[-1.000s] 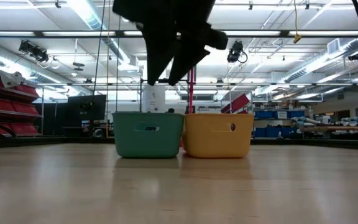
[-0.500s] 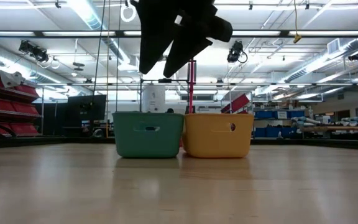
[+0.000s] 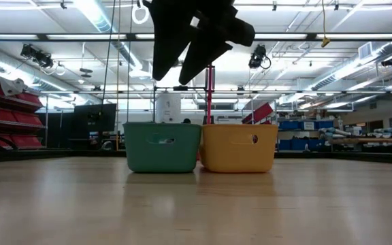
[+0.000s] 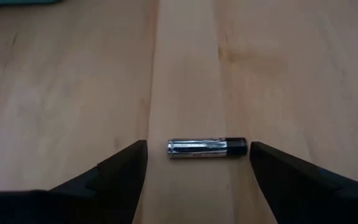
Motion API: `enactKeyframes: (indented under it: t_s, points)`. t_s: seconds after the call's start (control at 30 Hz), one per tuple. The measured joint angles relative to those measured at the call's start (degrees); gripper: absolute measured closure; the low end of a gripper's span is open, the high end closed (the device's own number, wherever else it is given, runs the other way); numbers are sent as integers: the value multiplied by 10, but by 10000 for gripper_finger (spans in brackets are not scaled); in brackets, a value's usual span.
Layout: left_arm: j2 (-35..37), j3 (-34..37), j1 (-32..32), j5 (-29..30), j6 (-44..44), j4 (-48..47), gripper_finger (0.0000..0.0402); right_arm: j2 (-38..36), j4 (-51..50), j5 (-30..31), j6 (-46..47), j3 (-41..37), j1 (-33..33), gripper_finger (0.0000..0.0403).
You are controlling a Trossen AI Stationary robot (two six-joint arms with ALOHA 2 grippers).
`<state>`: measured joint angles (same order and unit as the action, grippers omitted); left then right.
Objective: Sort batteries
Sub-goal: Put the white battery into the yellow bin
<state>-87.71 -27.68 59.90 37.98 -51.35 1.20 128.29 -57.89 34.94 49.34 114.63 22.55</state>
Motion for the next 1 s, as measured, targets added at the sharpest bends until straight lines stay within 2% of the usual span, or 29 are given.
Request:
enactKeyframes:
  t_s: [0.37,0.67,0.8,1.0]
  points:
    - [-40,0,0,23,-2,39,122,0,0,0,5,0,4,193]
    - [-40,0,-1,24,-24,40,196,0,-4,6,22,0,16,195]
    - [-42,1,-3,37,-34,69,197,0,-25,10,57,0,32,201]
    - [-32,-19,-25,53,17,80,190,0,-90,12,134,0,73,205]
